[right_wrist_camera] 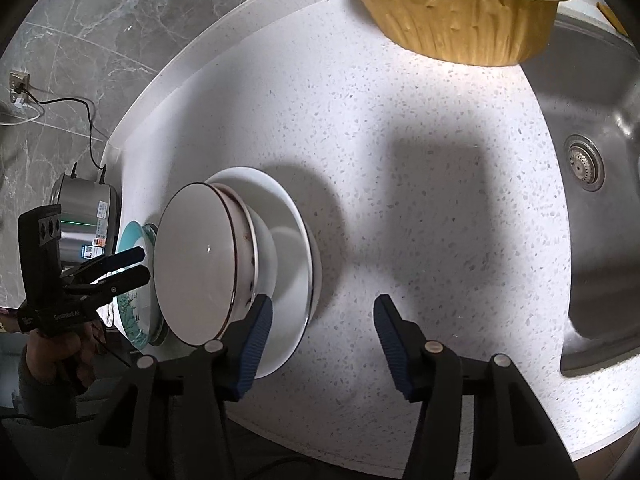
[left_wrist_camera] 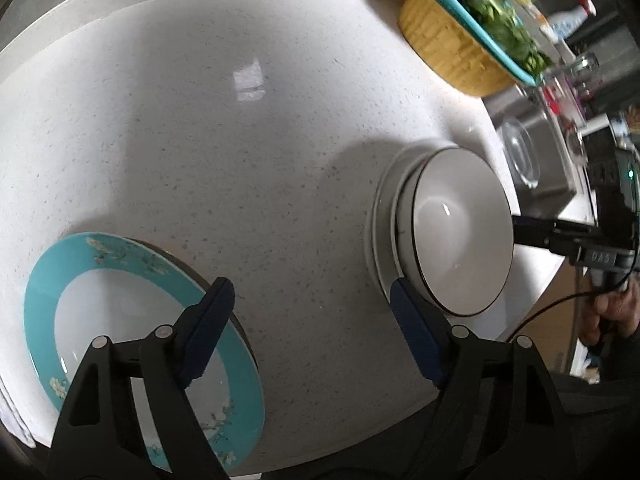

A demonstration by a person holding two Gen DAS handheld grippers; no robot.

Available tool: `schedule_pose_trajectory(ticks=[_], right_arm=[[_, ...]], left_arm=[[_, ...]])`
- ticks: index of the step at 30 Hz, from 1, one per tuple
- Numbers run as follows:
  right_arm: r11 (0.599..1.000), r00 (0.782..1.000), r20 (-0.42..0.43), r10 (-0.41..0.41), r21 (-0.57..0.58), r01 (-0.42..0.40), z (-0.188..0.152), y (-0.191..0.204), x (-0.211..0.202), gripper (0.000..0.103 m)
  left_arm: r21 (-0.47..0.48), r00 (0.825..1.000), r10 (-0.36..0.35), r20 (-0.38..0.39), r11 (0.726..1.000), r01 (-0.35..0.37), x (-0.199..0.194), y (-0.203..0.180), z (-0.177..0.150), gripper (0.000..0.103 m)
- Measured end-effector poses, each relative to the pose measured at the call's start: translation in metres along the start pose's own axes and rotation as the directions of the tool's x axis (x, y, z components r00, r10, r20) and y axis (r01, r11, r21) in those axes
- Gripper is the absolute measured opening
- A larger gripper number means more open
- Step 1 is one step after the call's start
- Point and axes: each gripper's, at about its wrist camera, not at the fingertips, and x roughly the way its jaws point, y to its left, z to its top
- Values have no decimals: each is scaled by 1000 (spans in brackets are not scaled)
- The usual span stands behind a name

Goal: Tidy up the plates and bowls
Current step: 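Close both grippers on the rim of the nested bowls, then lift the nested bowls and carry them over the teal floral plates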

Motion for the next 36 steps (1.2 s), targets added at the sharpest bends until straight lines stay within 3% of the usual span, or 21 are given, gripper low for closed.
schedule_pose_trajectory(ticks=[7,11,20,22,27,36], right_arm=[[1000,1000,-16,-1,2,1,-3,1,7,57],[1000,1000,-19,-1,10,2,-5,0,9,57],[1000,999,-33,-5,17,6,-6,1,26,57],[1000,1000,-23,-4,10,4,-5,2,30,54],[1000,1000,15,-8,-9,8,-4,1,35,49],[998,997,49,-55,-35,57,3,11,52,48]], left_arm=[[29,998,-24,-49,999,25,19,-13,0,80],[37,998,-8,-61,999,10,26,-15,1,76],[65,998,20,-66,998,-16,47,-19,6,76],[62,998,17,-58,998,-13,52,-18,7,72],[68,999,-19,-50,997,23,65,-20,11,48],[40,998,-51,-31,998,53,76,-20,23,49]])
